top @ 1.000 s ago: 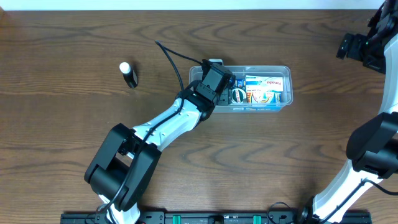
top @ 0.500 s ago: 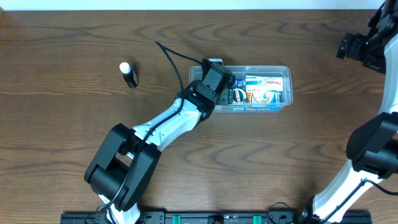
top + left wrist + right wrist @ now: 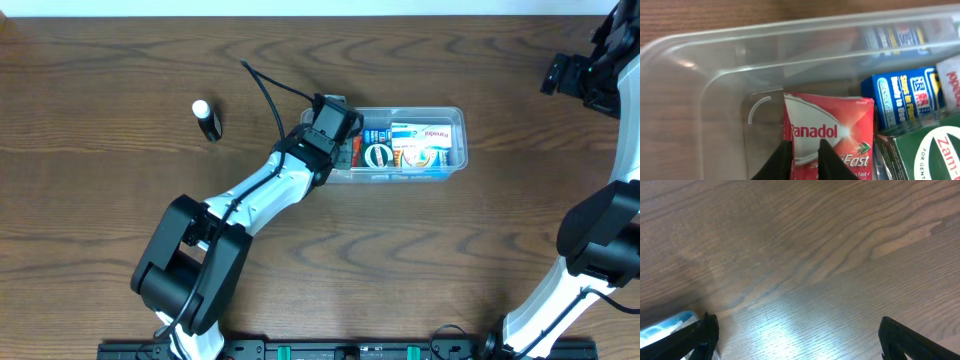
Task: Pack container
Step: 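Lower the red packet into the container's left end and release, then raise the left gripper and move it toward the dark bottle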
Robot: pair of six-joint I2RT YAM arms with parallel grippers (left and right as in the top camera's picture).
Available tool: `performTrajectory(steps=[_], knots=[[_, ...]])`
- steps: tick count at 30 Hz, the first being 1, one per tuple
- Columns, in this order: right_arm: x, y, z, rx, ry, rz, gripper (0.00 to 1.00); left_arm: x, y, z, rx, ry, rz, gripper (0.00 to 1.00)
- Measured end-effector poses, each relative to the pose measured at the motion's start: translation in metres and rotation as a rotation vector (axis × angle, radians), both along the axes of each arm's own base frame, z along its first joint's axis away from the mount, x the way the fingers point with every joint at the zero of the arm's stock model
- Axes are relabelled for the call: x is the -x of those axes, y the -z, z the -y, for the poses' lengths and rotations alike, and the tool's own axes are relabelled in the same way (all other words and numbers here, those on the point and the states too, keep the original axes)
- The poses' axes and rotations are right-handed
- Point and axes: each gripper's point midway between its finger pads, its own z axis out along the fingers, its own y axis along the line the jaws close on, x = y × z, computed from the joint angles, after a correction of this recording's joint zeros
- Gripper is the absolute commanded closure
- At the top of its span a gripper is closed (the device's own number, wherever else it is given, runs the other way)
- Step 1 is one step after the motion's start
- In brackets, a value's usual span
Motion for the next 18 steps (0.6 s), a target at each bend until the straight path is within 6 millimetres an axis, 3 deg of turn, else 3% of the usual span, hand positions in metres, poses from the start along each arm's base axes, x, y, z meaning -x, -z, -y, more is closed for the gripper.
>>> performTrajectory(steps=[5, 13, 18], knots=[[0.0, 0.0, 0.0, 0.0, 0.0, 0.0, 0.01, 0.01, 0.001, -0.009, -0.048, 0.05, -0.078, 0.87], [0.0, 0.0, 0.0, 0.0, 0.0, 0.0, 0.01, -0.003, -0.017, -0.018, -0.071, 0.082, -0.074, 0.87], [0.0, 0.0, 0.0, 0.0, 0.0, 0.0, 0.01, -0.001, -0.033, -0.021, -0.112, 0.114, -0.108, 0.87]])
